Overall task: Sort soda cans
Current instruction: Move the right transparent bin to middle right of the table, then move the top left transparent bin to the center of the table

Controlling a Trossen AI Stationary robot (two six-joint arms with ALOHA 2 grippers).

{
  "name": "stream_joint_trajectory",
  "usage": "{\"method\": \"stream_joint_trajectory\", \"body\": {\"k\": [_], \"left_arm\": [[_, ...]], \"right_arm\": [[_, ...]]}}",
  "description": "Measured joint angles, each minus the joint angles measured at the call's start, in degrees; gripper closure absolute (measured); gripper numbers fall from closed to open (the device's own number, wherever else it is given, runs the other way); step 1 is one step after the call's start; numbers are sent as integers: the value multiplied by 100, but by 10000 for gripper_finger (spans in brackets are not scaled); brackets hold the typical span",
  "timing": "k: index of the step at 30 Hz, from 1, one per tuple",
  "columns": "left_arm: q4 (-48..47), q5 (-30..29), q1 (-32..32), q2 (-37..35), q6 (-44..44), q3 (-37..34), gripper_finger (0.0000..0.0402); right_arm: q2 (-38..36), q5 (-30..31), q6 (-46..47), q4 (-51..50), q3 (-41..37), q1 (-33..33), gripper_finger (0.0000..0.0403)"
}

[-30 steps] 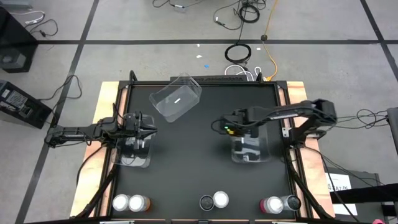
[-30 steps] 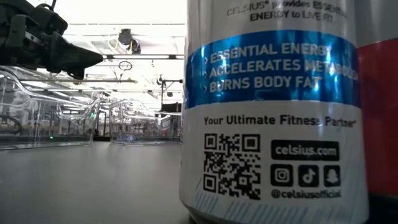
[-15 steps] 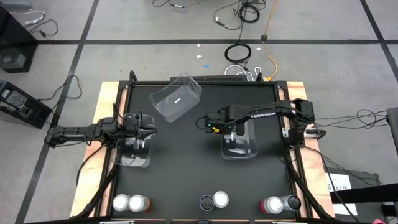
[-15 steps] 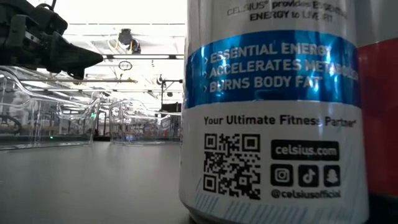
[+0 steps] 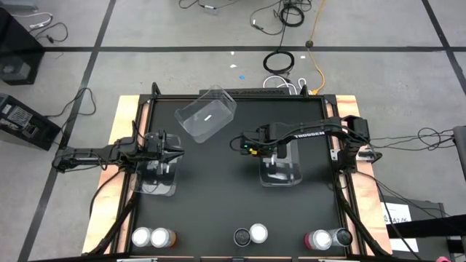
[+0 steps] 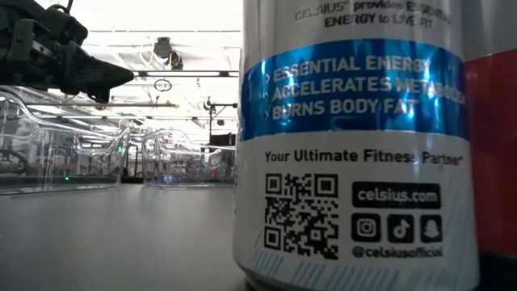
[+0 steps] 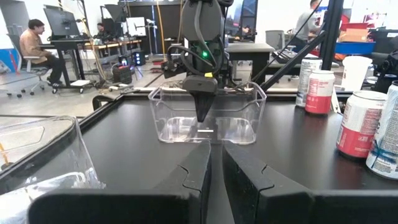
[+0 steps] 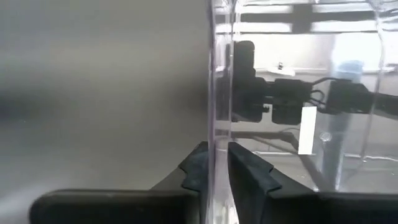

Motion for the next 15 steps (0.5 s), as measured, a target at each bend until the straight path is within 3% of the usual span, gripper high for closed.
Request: {"method": "stream_joint_trajectory", "body": {"k": [7,15], "left_arm": [[2,2,-1,0,0,0,349],[0,0,1,0,0,0,349]], "right_arm": [[-200,149,-182,-178,0,0,321],[-899,446,-522,-383,0,19,318]]}}
